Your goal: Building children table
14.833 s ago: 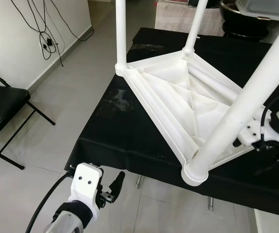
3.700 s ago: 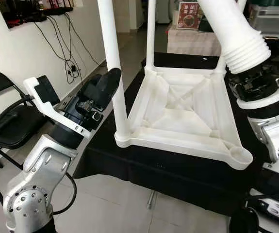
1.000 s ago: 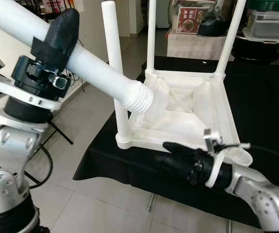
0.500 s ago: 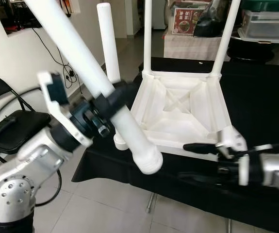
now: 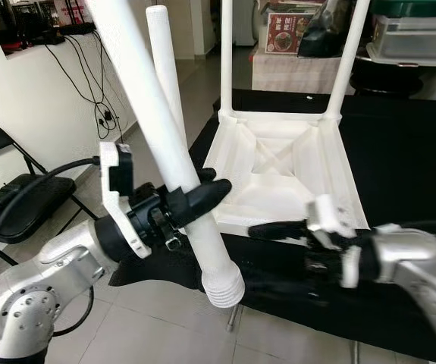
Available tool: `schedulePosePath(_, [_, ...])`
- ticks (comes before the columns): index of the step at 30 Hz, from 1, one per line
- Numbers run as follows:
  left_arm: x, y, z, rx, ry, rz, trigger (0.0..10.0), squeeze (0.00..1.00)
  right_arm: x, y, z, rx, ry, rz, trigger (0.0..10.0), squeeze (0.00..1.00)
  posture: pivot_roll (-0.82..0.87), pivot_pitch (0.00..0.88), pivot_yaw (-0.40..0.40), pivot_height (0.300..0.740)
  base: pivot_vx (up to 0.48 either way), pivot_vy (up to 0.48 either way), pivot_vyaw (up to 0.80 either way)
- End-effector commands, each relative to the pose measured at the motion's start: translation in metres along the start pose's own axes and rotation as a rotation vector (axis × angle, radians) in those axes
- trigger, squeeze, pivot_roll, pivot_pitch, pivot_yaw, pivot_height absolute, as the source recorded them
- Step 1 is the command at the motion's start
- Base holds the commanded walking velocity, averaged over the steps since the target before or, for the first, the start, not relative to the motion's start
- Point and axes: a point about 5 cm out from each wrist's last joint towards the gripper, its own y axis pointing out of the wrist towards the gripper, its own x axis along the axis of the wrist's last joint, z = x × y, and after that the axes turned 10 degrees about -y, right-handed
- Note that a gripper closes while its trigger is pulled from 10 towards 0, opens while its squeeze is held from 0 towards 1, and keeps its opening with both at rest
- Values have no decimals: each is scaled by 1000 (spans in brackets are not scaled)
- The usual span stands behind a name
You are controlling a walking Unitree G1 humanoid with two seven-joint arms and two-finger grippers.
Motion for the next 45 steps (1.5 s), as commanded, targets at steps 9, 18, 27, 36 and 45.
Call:
schedulePosePath(9, [0, 9, 5, 9, 71, -67, 0, 0, -15, 36, 0, -45, 16, 114, 10000, 0, -57, 72, 28, 740, 0, 0, 0])
schedulePosePath(18, [0, 18, 15, 30, 93, -102, 0, 0, -5, 64, -15, -162, 51, 33, 10000, 0, -56, 70, 27, 740, 0, 0, 0])
schedulePosePath(27, [-5, 20, 18, 35, 88, -110, 0, 0, 13, 69, -16, -171, 53, -110, 10000, 0, -56, 70, 27, 740, 0, 0, 0])
schedulePosePath(36, [-8, 22, 18, 28, 81, -114, 0, 0, 19, 78, -10, -135, 17, -118, 9882, 0, -65, 70, 37, 740, 0, 0, 0])
schedulePosePath(45, [-10, 26, 18, 14, 85, -120, 0, 0, 14, 90, -12, -150, 52, -50, 0, 0, -66, 65, 35, 740, 0, 0, 0])
